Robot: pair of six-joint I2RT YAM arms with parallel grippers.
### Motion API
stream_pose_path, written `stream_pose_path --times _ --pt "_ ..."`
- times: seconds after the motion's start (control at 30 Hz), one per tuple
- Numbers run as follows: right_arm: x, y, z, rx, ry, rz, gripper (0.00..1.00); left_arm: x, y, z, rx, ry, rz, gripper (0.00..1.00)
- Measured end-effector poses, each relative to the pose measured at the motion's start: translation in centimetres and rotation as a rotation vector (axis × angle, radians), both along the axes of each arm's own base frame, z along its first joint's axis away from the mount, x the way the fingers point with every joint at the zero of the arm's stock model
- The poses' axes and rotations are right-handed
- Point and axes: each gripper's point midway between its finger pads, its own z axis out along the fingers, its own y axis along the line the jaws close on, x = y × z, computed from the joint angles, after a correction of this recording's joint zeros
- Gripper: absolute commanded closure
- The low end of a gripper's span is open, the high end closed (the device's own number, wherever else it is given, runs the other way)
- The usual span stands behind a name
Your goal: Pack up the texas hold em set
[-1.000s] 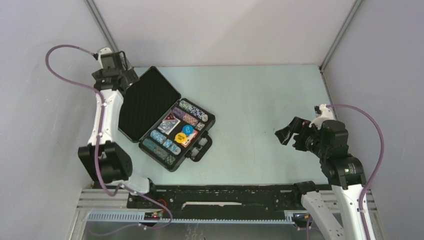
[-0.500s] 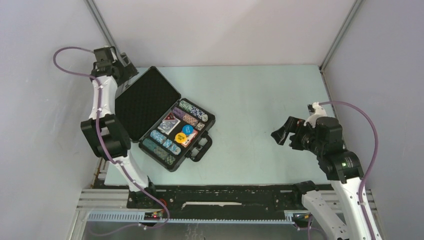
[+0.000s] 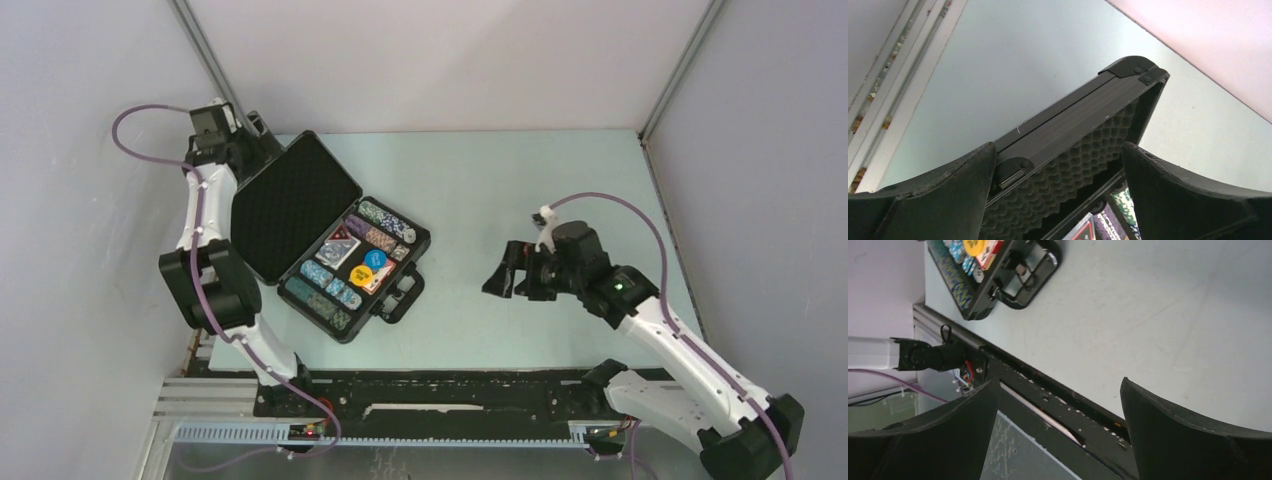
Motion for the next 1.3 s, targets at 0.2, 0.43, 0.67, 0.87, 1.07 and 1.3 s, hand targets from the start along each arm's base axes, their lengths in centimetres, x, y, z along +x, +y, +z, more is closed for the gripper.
stream_pose_path --times 0.2,0.43,0.67,0.87,1.07,1.3 --pt "0.5 3.6 0.5 0.088 0.030 0.008 0.02 -1.2 -1.5 1.6 -0.006 -0.085 -0.036 0.00" --pt "3.6 8.3 -0.8 0.223 0.165 -0.060 0.07 -3.2 -5.0 4.1 0.036 -0.185 -0.082 0.00" --pt "5.4 14.5 -3.6 0.377 0.340 -0.021 0.18 -4.7 -6.9 5.2 0.050 -0.264 -0.106 0.00" --pt "7.9 19.9 -2.7 0.500 0.383 0.039 0.20 -5.0 -7.0 5.2 0.063 -0.321 -0.103 0.00" --pt "11.0 23.2 1.0 0.610 0.333 0.079 0.20 -6.5 -8.8 6.2 0.043 -0.373 -0.144 0.00" --pt "13.1 25.3 2.8 0.662 0.316 0.102 0.20 -8.1 -11.2 7.0 0.006 -0.412 -0.210 0.00"
